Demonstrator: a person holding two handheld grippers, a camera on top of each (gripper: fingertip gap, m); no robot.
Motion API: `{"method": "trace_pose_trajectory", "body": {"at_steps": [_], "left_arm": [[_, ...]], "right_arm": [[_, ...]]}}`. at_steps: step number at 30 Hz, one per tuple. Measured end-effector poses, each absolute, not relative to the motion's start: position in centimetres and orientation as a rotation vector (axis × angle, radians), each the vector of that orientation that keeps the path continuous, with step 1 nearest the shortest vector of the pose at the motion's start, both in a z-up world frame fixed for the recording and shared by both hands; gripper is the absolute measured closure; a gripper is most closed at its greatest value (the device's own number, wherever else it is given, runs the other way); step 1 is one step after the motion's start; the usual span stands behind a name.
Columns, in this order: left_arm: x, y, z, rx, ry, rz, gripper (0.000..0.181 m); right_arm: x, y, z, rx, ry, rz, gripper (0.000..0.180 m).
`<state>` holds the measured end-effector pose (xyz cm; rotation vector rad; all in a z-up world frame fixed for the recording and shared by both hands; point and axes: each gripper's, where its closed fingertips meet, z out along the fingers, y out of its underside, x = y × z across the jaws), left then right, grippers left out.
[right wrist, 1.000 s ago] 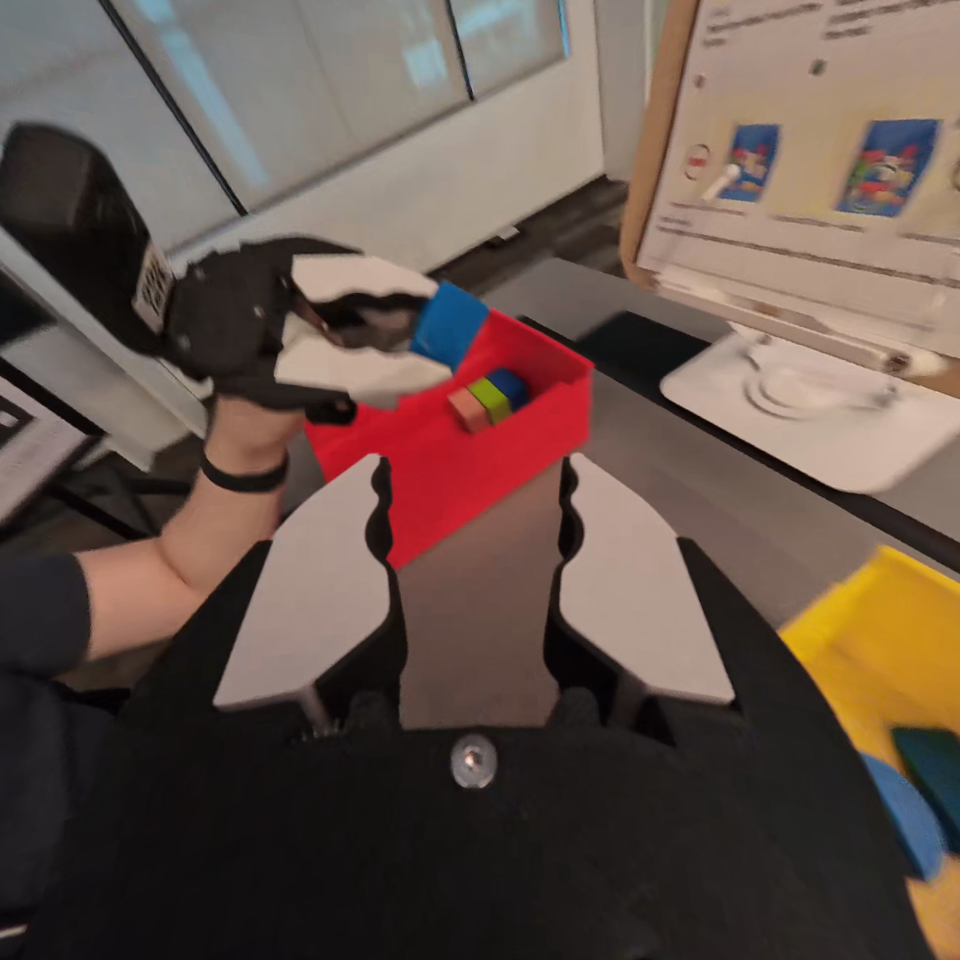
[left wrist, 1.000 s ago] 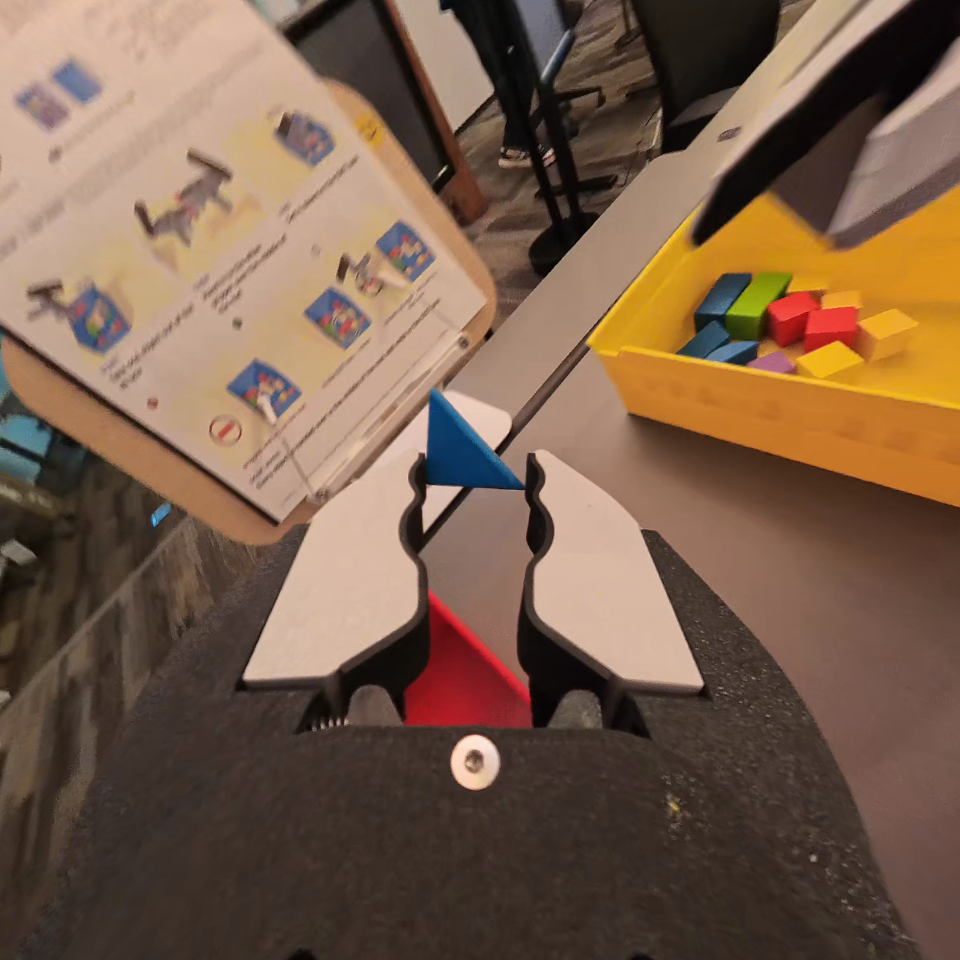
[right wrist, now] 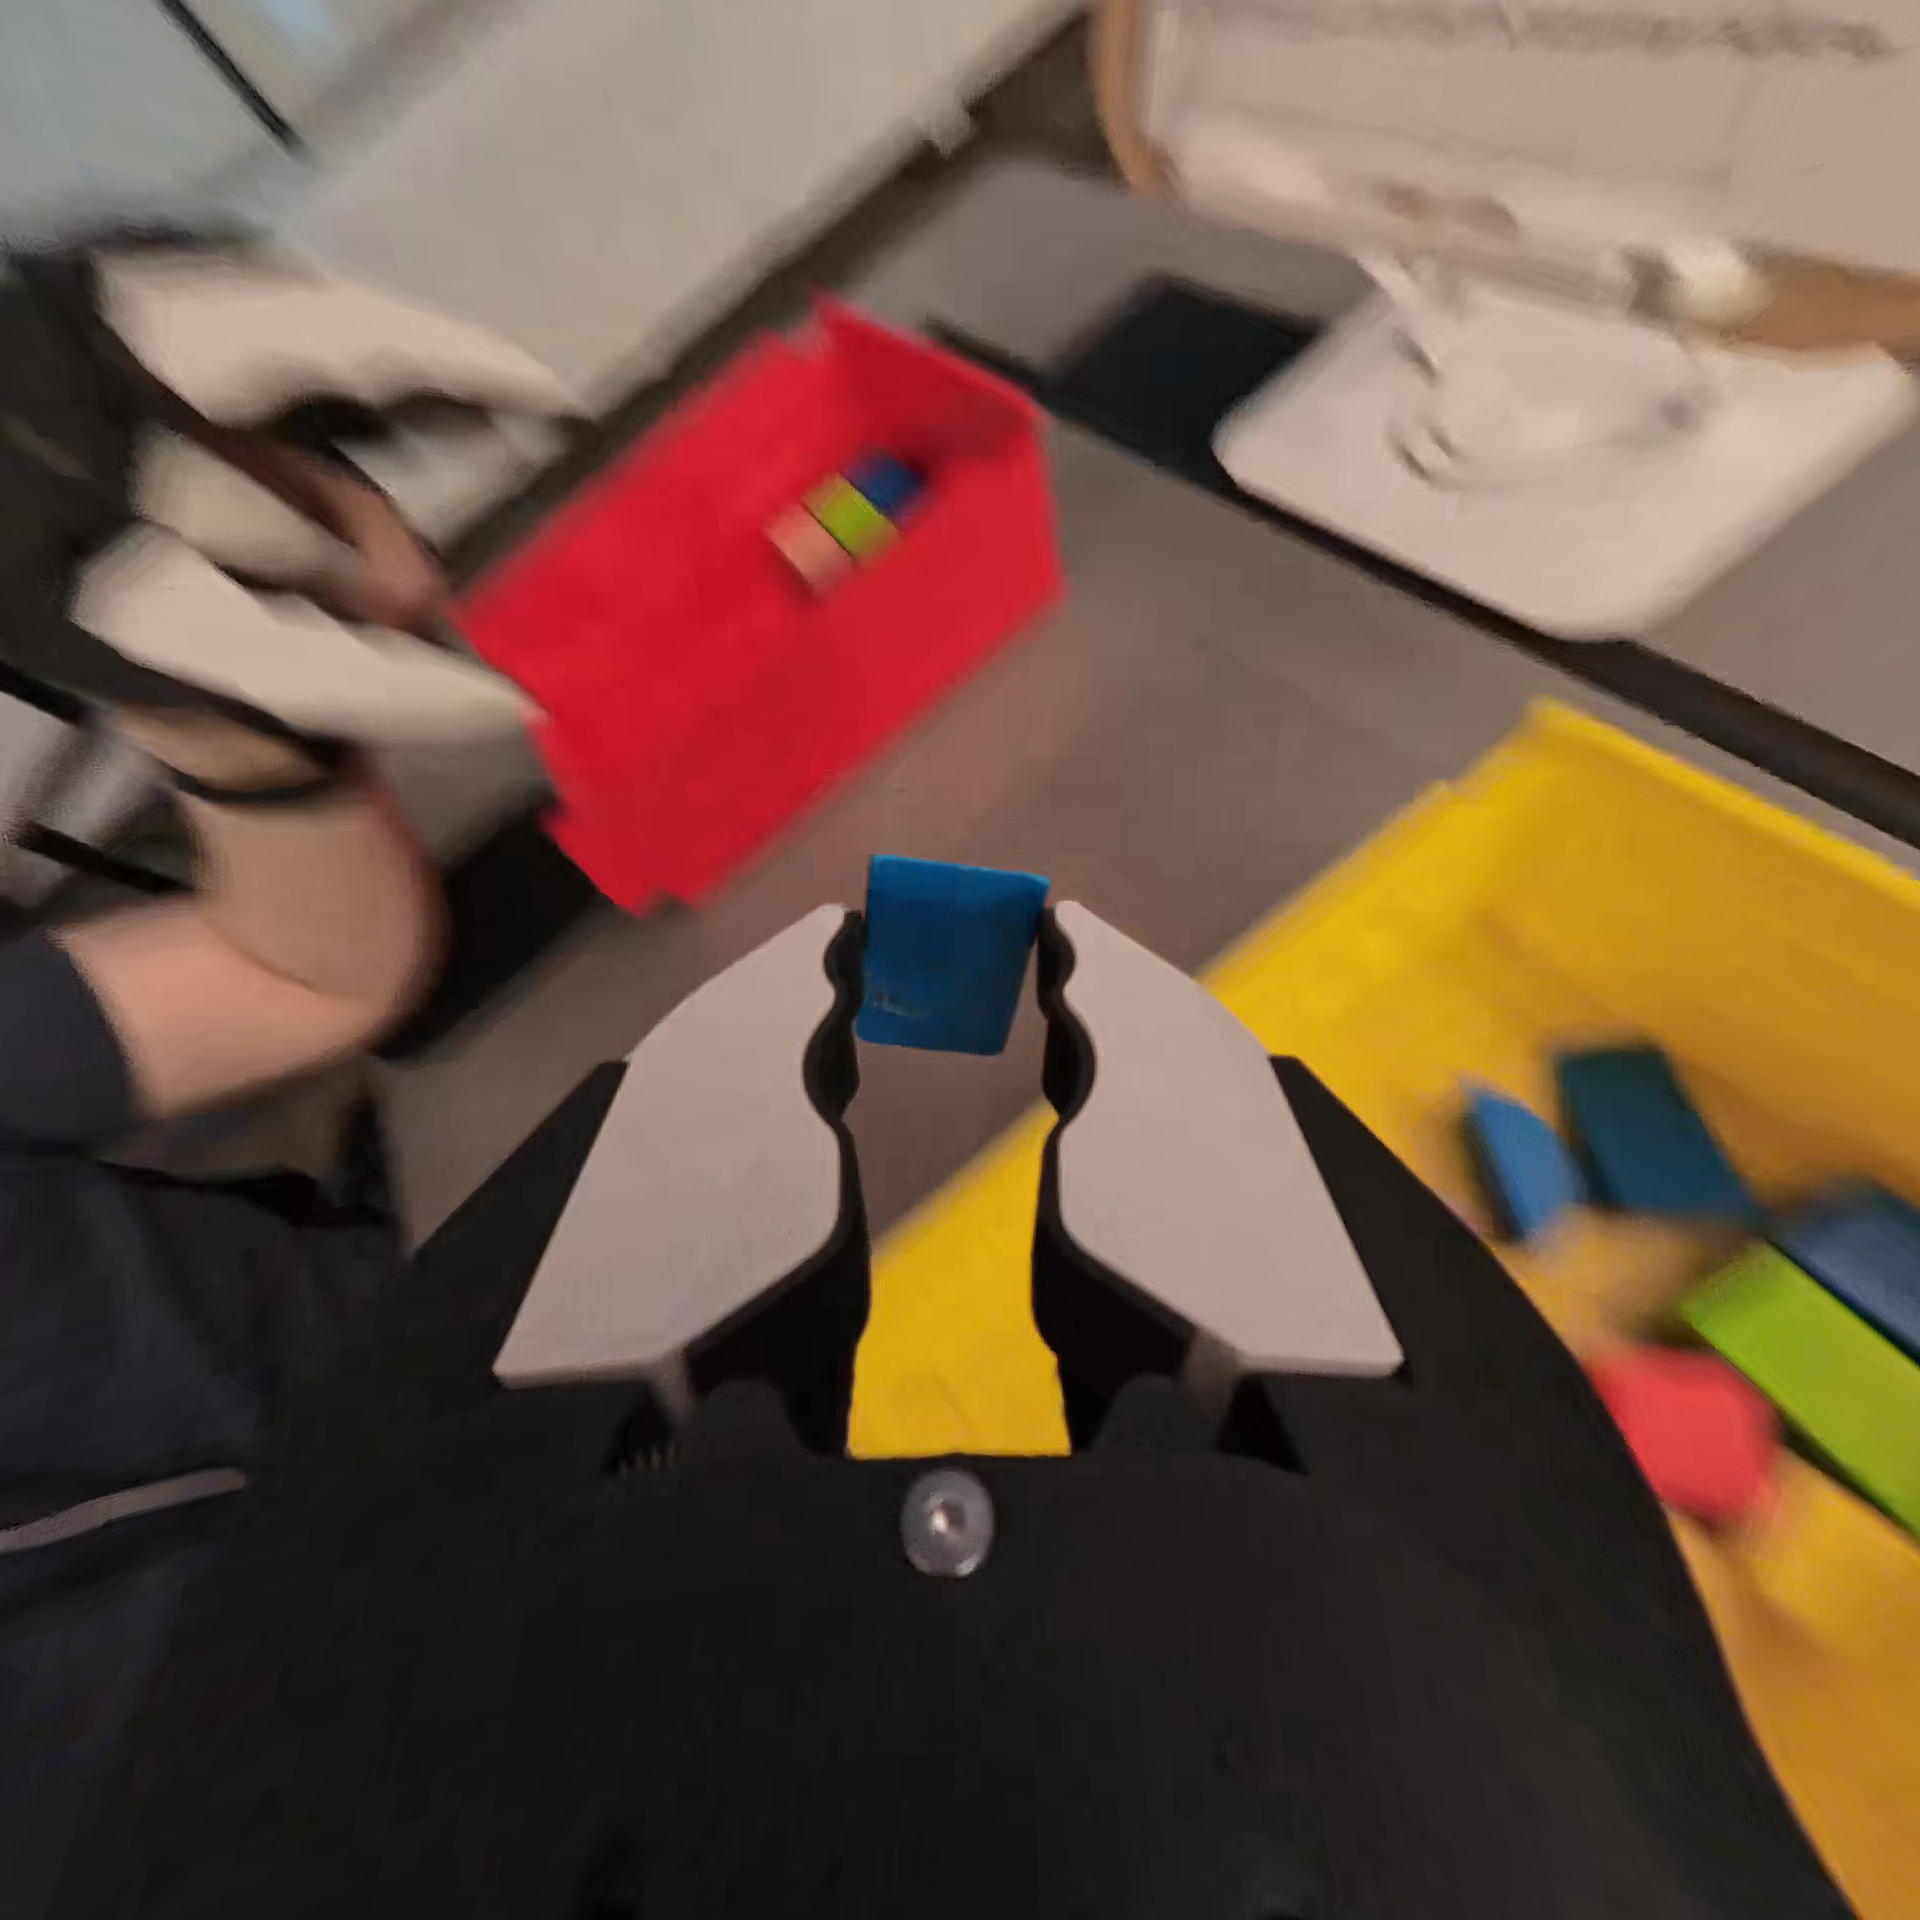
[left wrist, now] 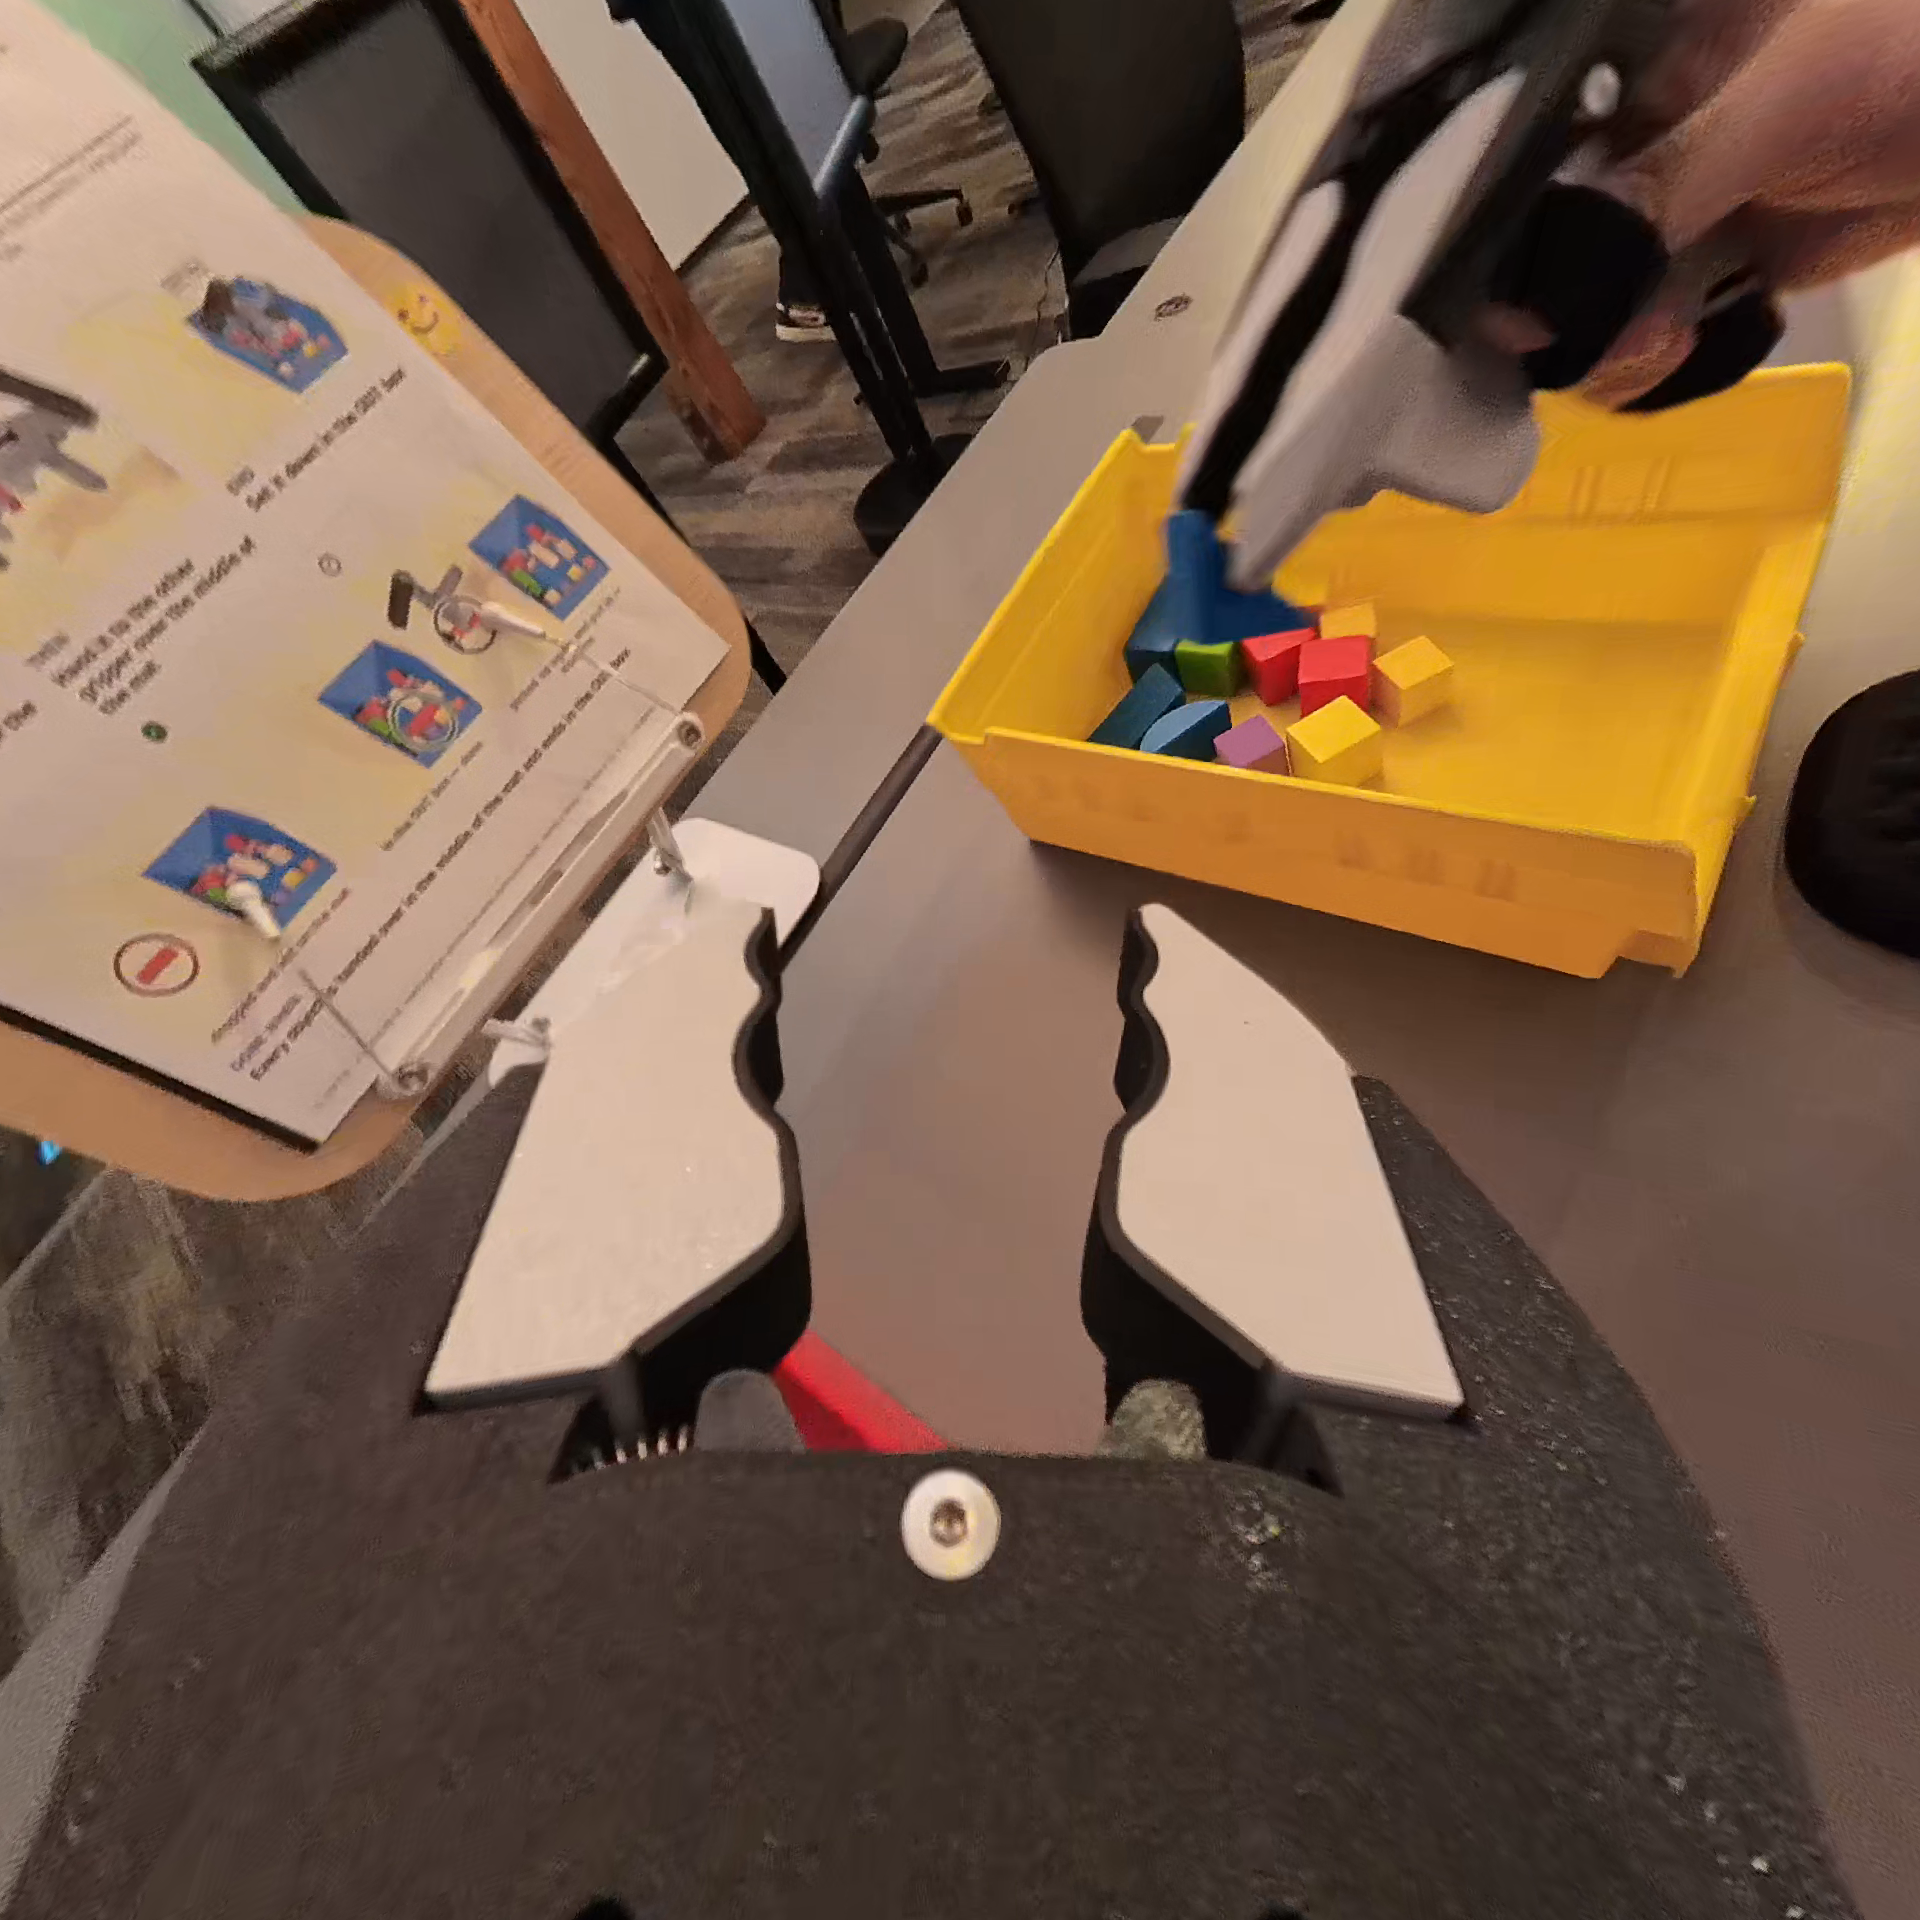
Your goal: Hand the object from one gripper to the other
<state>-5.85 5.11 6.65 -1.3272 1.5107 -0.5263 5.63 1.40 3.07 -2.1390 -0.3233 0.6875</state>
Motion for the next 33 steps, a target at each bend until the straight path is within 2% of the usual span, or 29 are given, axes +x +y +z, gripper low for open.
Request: {"method": "trace_pose_trajectory", "body": {"at_steps": [3,6,11,20,33], "left_arm": [[-7.4,6.6,7.4,-1.377,1.470,-0.543,0.121],[-8.7,7.8,7.9,-1.414,1.436,-0.563,0.124],[-10.9,10.1,8.6,-1.460,1.366,-0.549,0.126],[-15.1,14.1,9.7,-1.547,1.202,-0.603,0.130],[-16.5,15.2,9.2,-1.602,1.186,-0.601,0.132]], "right_arm": [[10.8,-1.5,-2.5,-2.386,-0.415,0.501,0.147],[11.6,-4.4,-7.4,-2.489,-0.728,0.484,0.146],[11.5,-5.2,-11.7,-2.535,-0.953,0.454,0.147],[11.0,-4.0,-13.3,-2.477,-1.144,0.277,0.147],[11.6,-4.5,-14.5,-2.617,-1.103,0.244,0.147]]}}
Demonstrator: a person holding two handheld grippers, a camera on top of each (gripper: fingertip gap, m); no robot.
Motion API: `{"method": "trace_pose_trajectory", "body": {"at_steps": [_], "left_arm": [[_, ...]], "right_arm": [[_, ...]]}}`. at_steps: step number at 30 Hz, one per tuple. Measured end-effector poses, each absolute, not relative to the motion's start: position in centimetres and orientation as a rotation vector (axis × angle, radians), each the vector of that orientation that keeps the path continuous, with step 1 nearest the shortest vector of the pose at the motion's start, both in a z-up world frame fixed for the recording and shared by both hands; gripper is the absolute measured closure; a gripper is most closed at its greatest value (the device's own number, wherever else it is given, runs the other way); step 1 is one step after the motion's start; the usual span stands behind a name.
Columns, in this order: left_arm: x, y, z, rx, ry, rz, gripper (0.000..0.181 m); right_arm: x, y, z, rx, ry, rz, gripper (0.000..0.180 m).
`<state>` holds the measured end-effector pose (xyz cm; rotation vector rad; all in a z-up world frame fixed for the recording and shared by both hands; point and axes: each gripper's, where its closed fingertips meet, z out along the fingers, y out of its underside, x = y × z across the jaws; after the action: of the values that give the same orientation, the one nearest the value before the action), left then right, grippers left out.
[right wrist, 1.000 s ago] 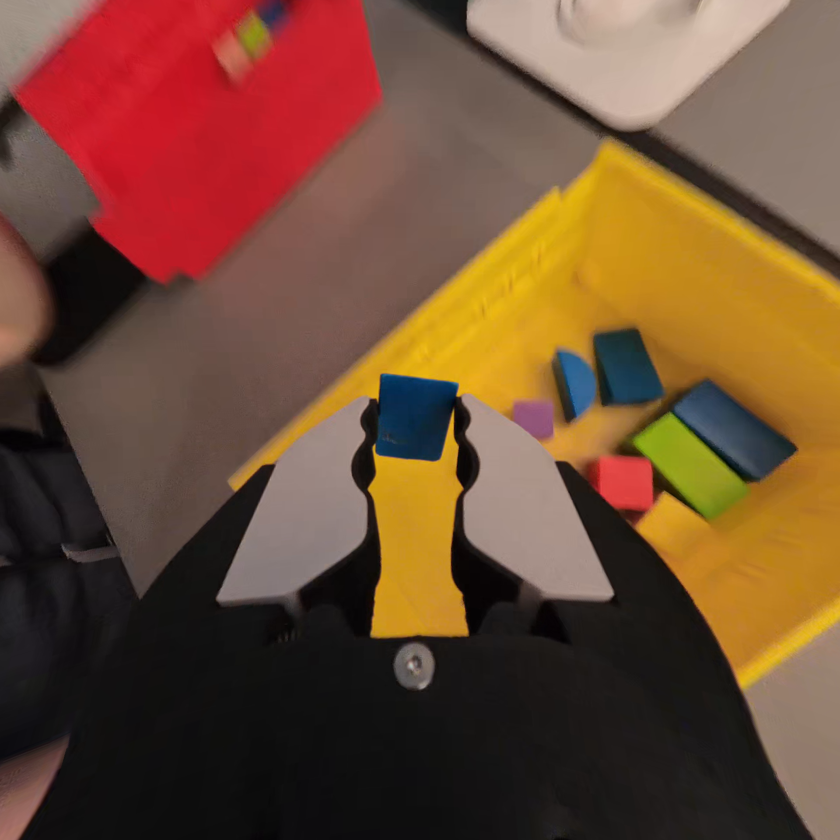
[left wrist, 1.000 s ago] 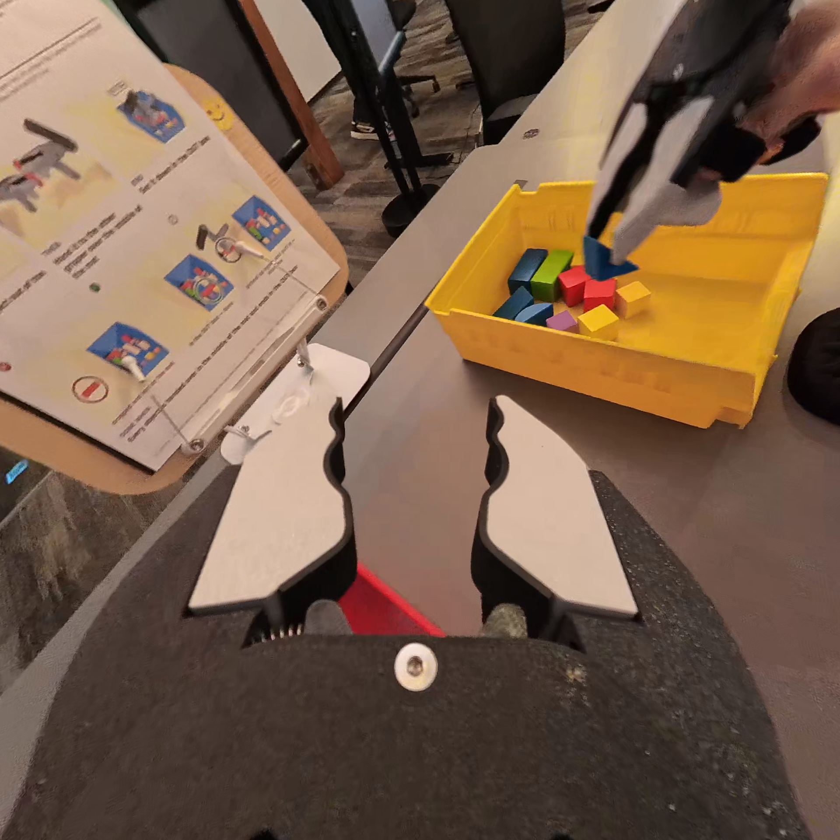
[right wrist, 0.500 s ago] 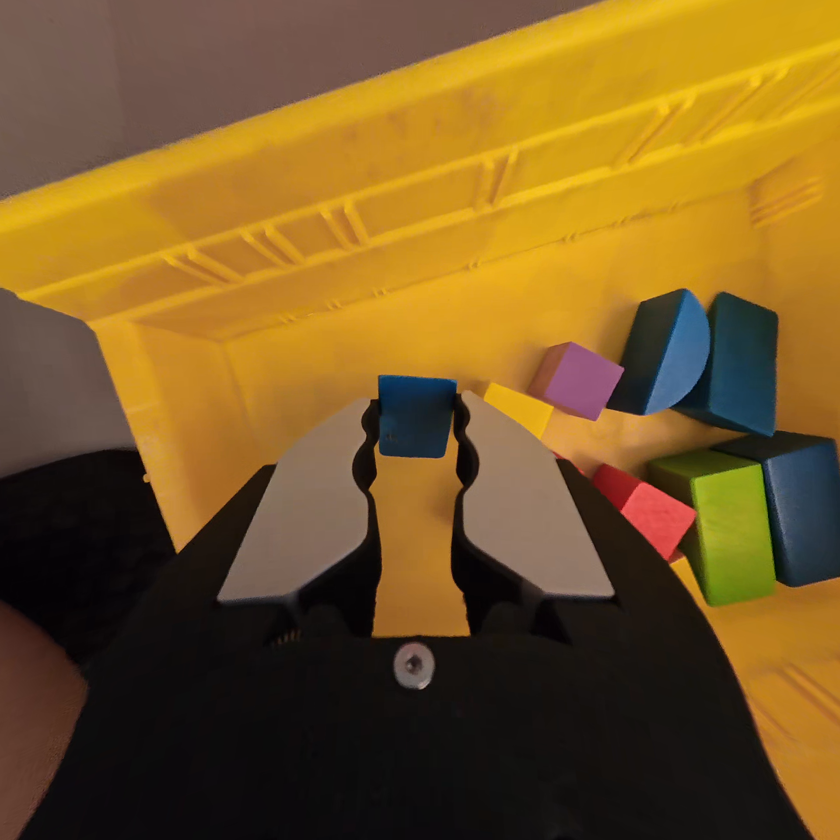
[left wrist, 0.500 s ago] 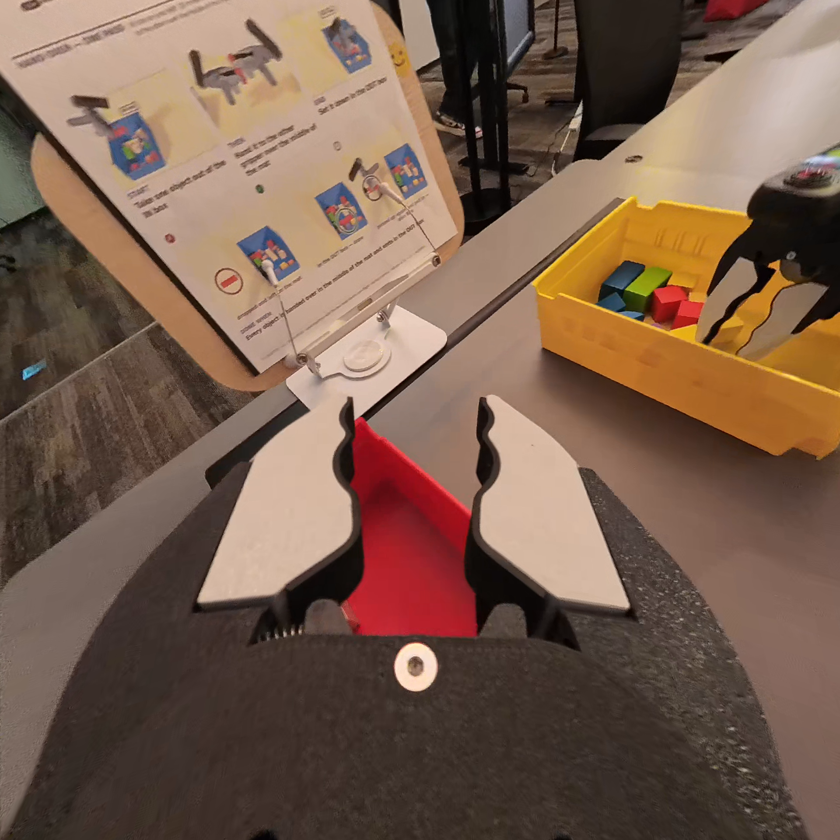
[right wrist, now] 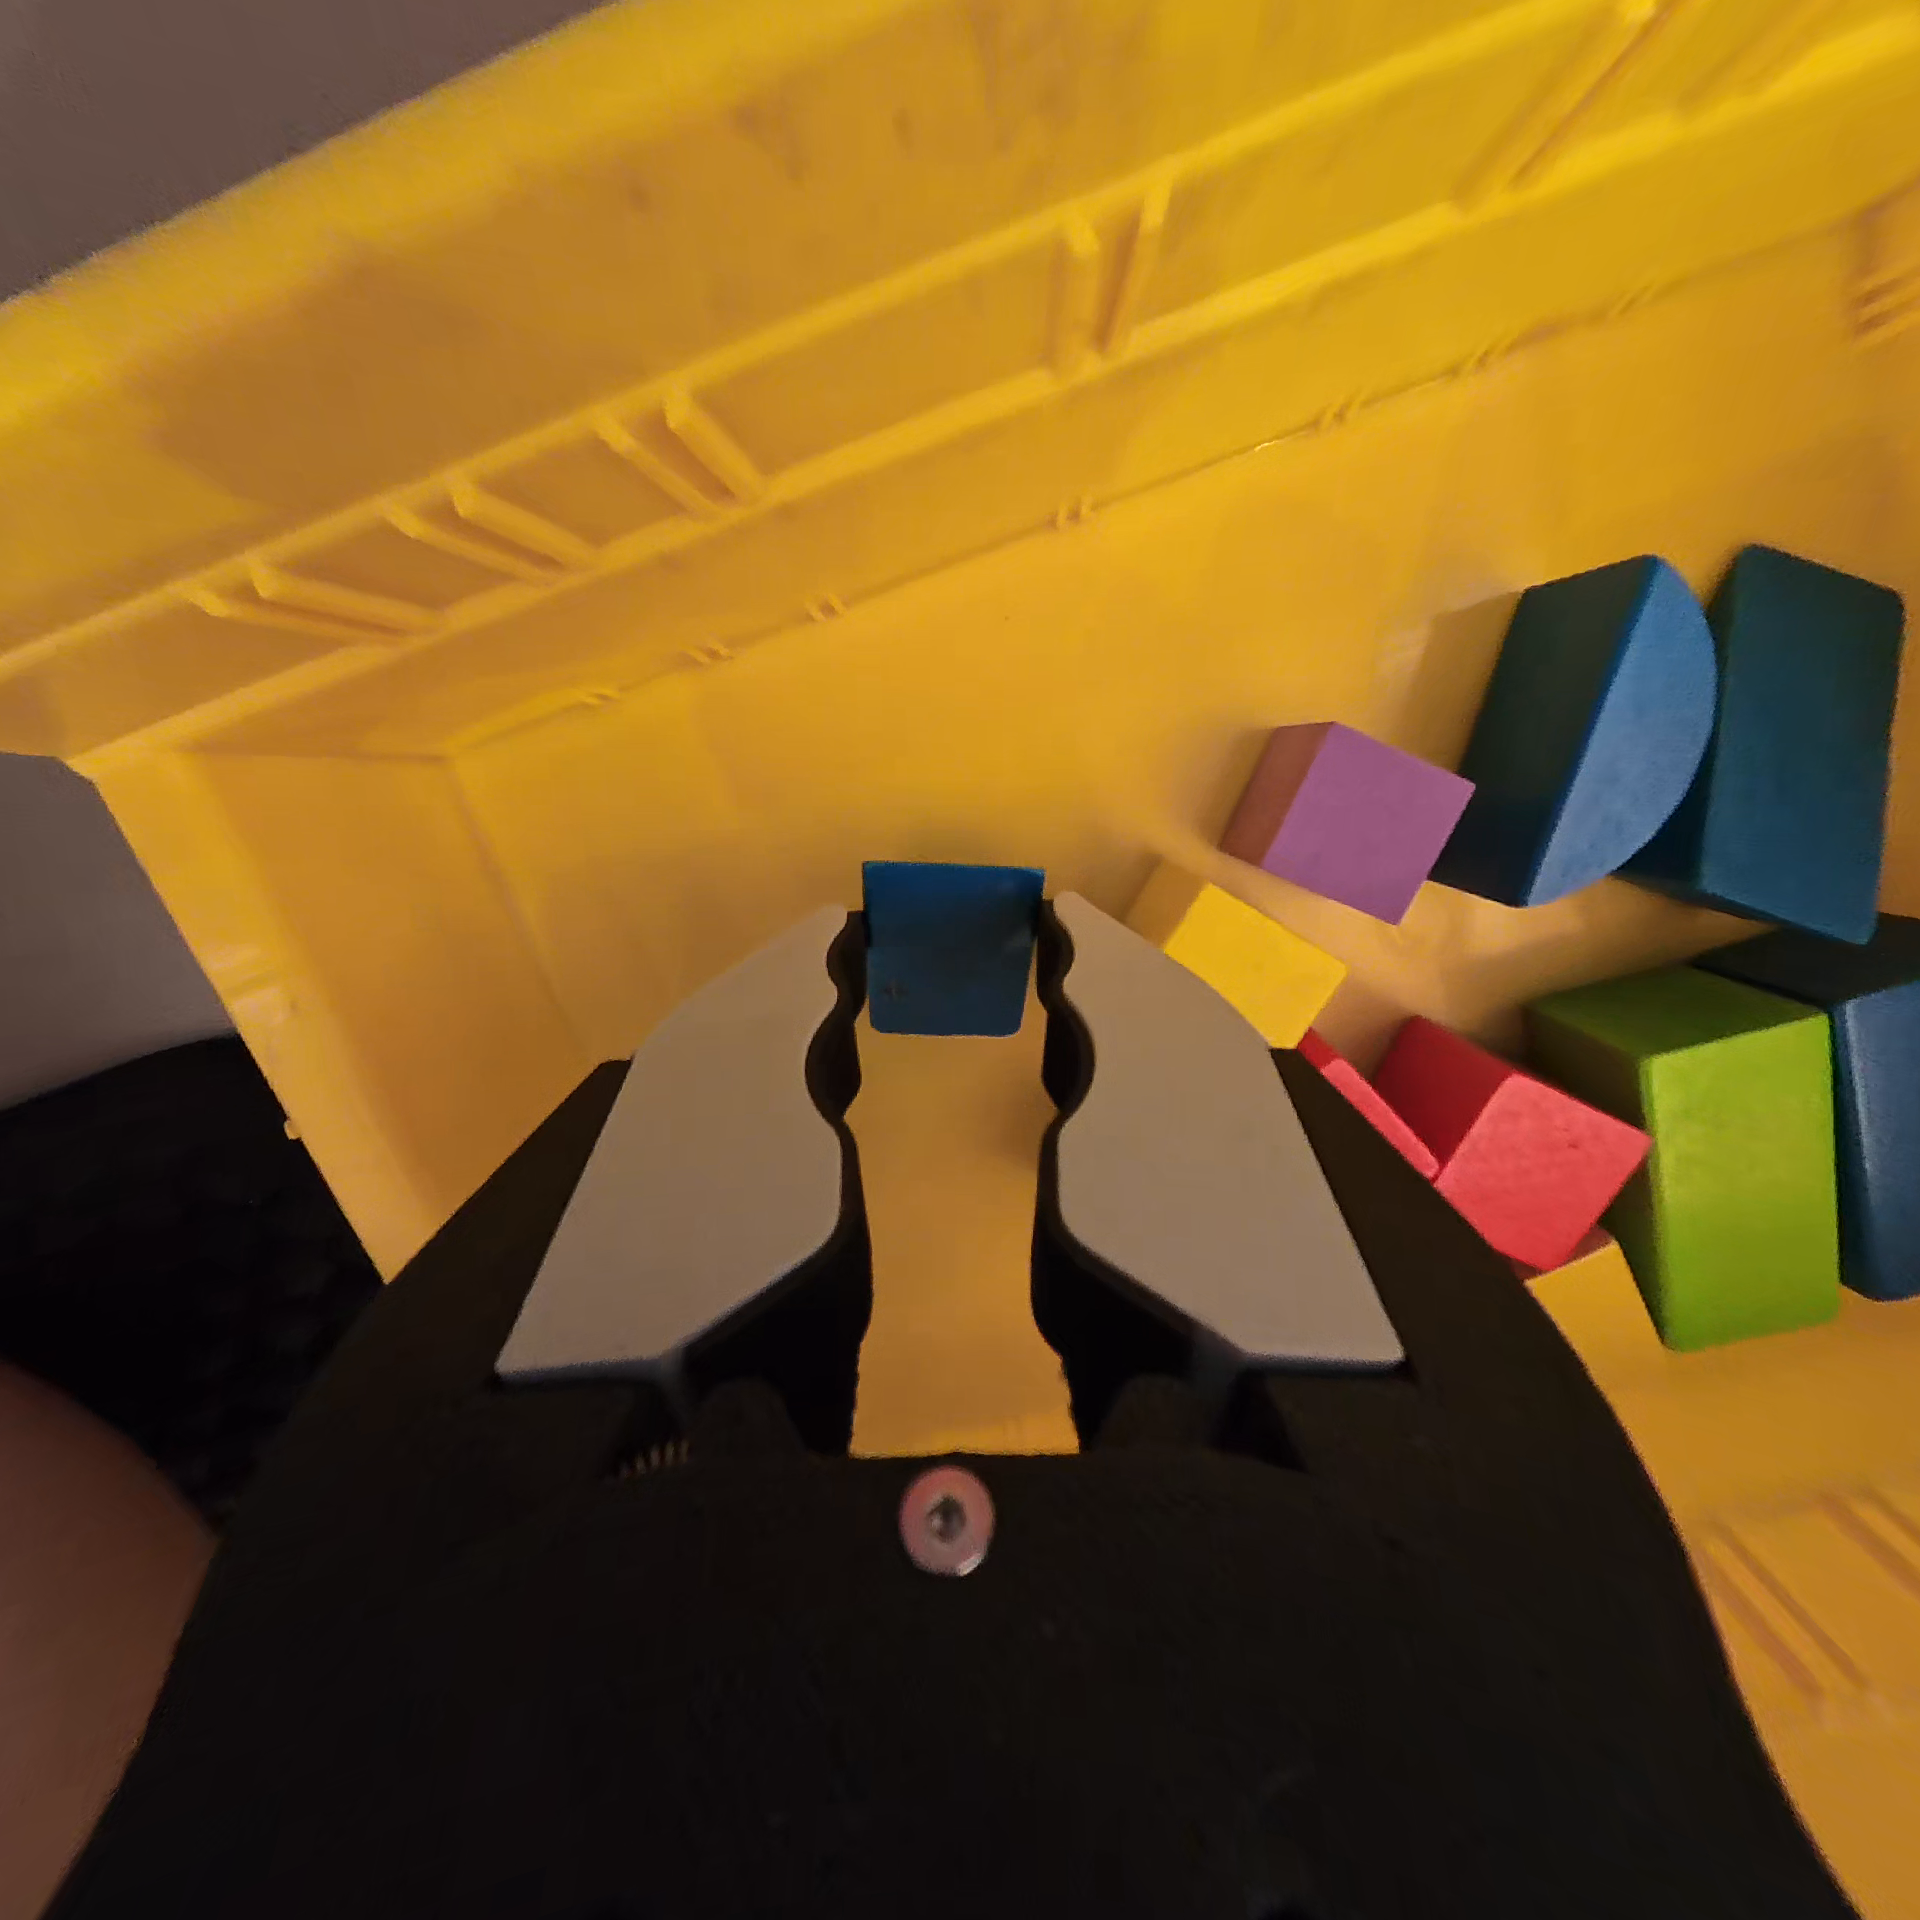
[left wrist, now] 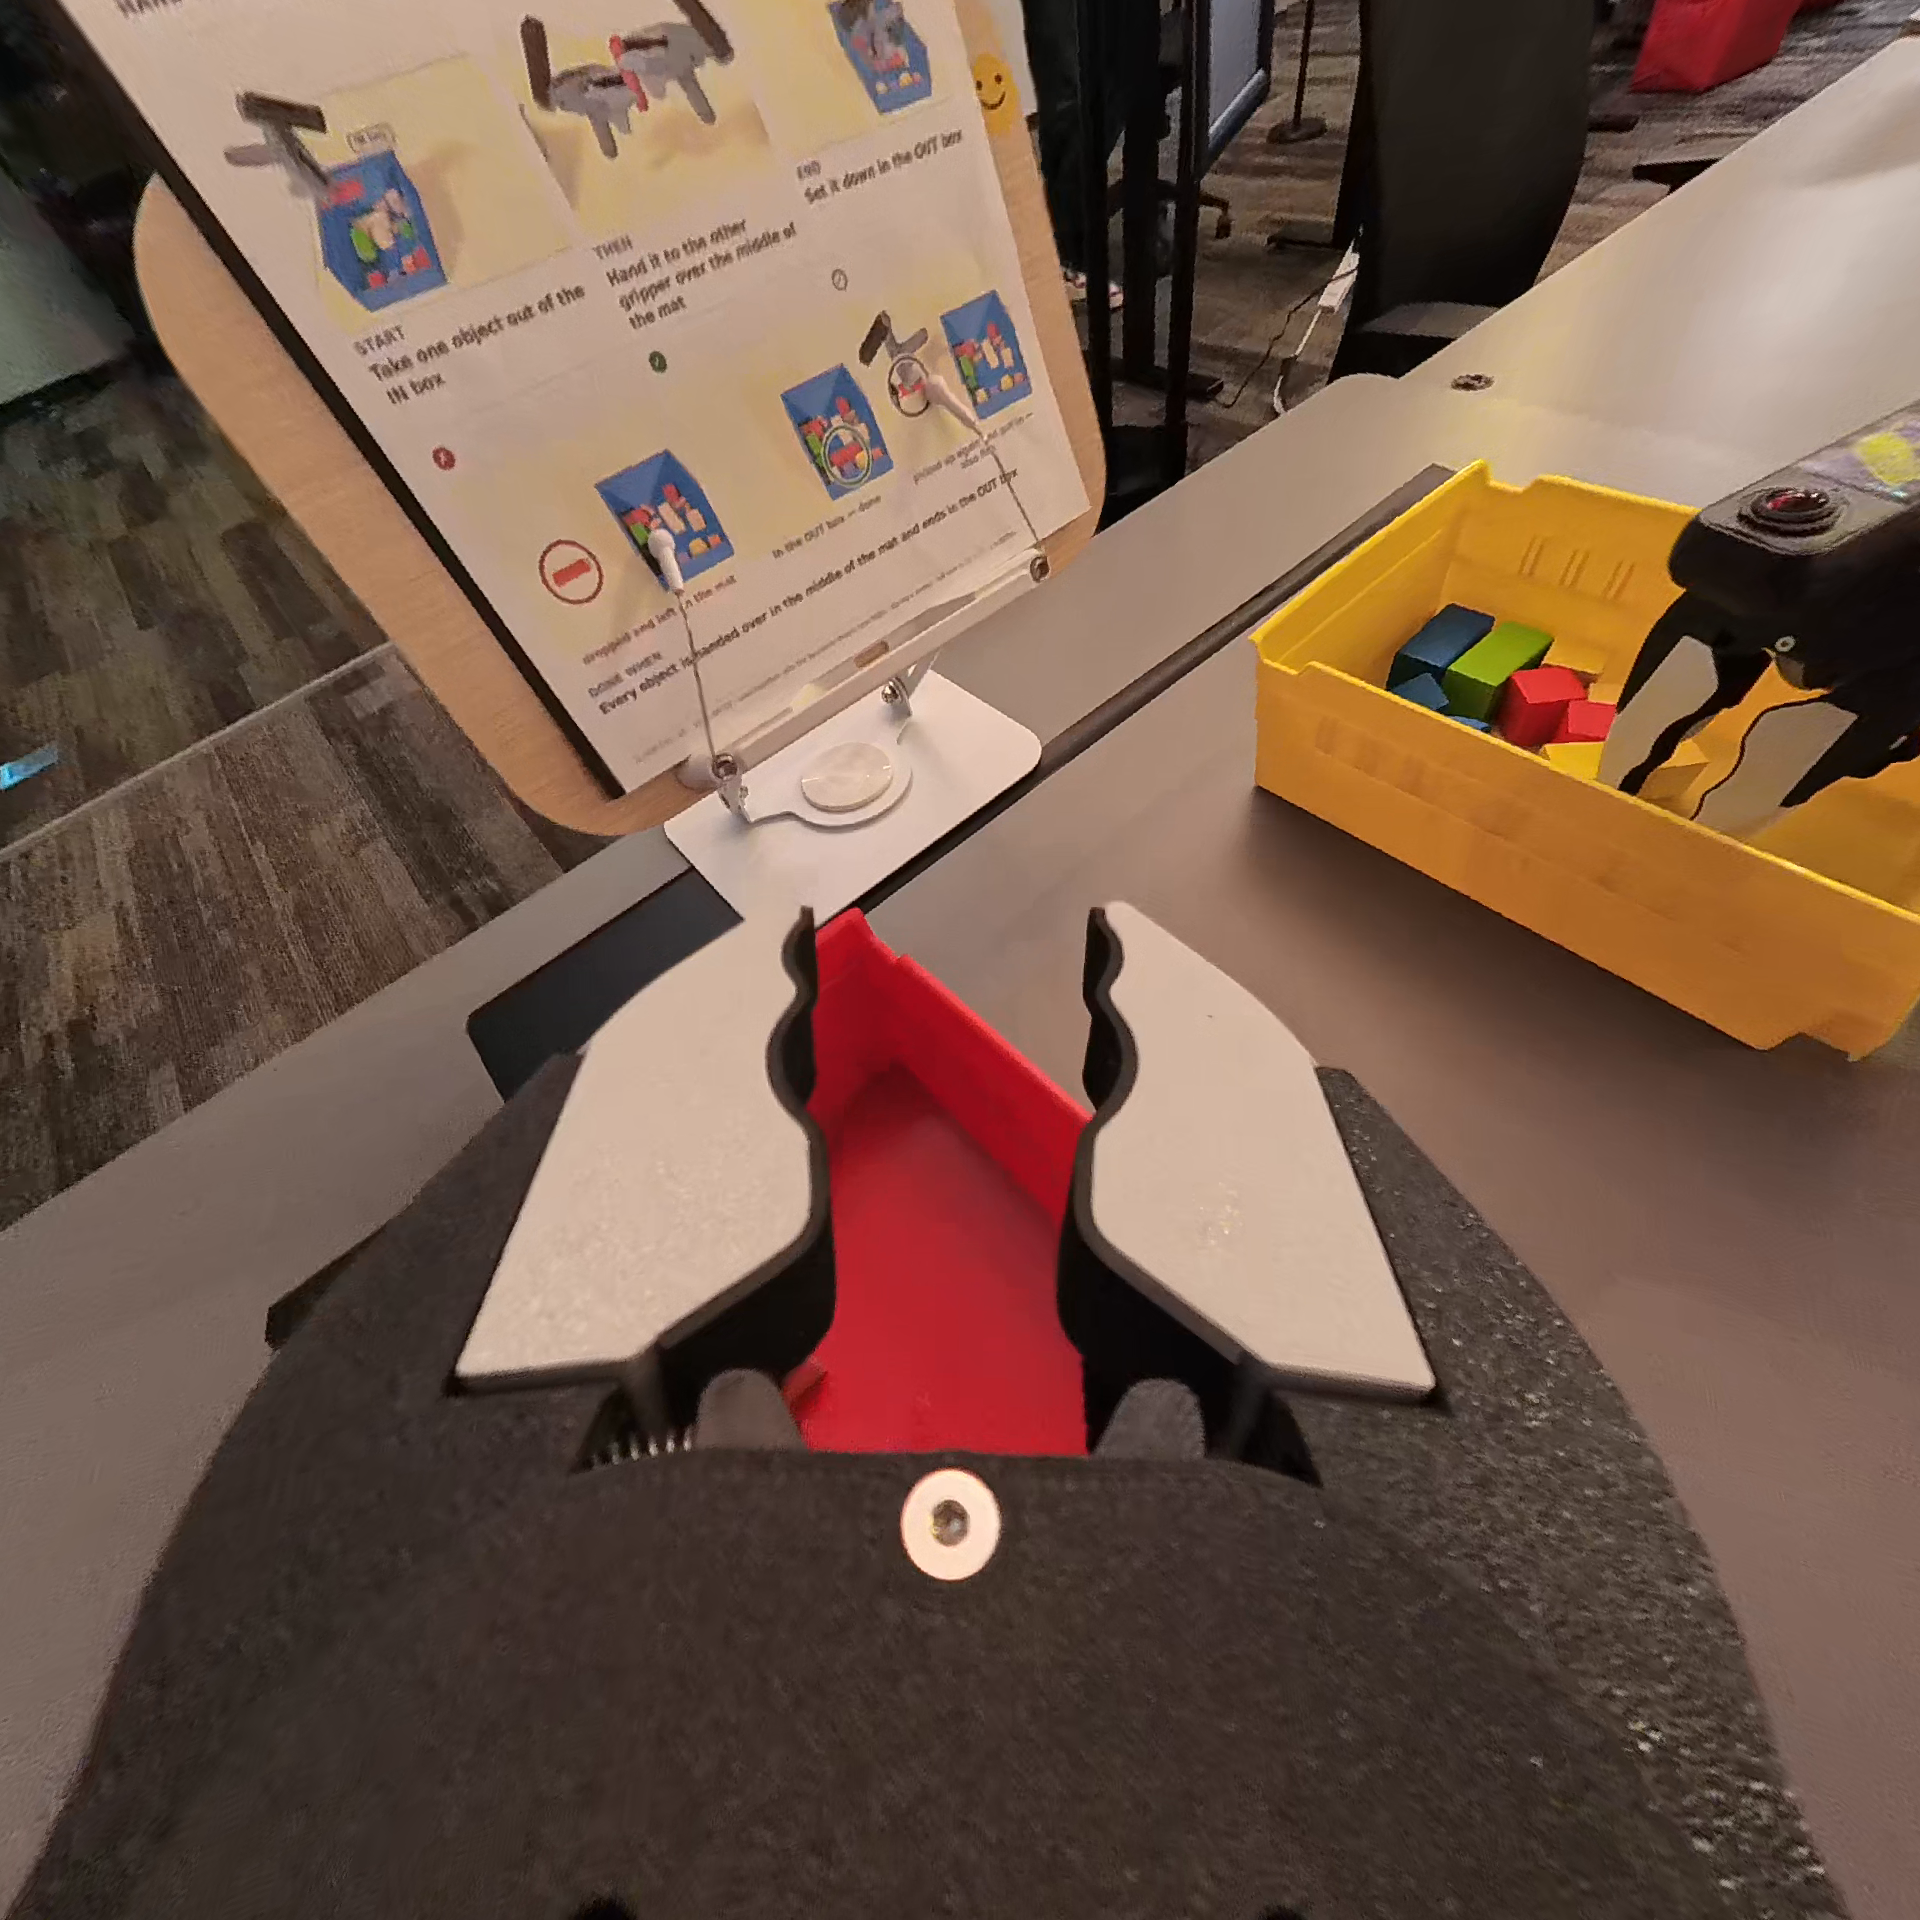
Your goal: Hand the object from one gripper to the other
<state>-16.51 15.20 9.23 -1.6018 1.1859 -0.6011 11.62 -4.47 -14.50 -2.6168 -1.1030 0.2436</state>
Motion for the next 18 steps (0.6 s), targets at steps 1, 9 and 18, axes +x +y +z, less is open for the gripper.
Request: {"method": "trace_pose_trajectory", "body": {"at_steps": [1,9,18], "left_arm": [[-16.8,15.4,9.2,-1.613,1.173,-0.607,0.132],[-20.3,17.6,8.7,-1.716,1.086,-0.559,0.134],[-22.1,18.0,7.8,-1.810,1.063,-0.607,0.135]], "right_arm": [[11.7,-4.3,-14.5,-2.610,-1.102,0.231,0.147],[11.5,-4.4,-14.7,-2.647,-1.073,0.251,0.147],[11.7,-4.7,-14.7,-2.683,-1.048,0.258,0.146]]}}
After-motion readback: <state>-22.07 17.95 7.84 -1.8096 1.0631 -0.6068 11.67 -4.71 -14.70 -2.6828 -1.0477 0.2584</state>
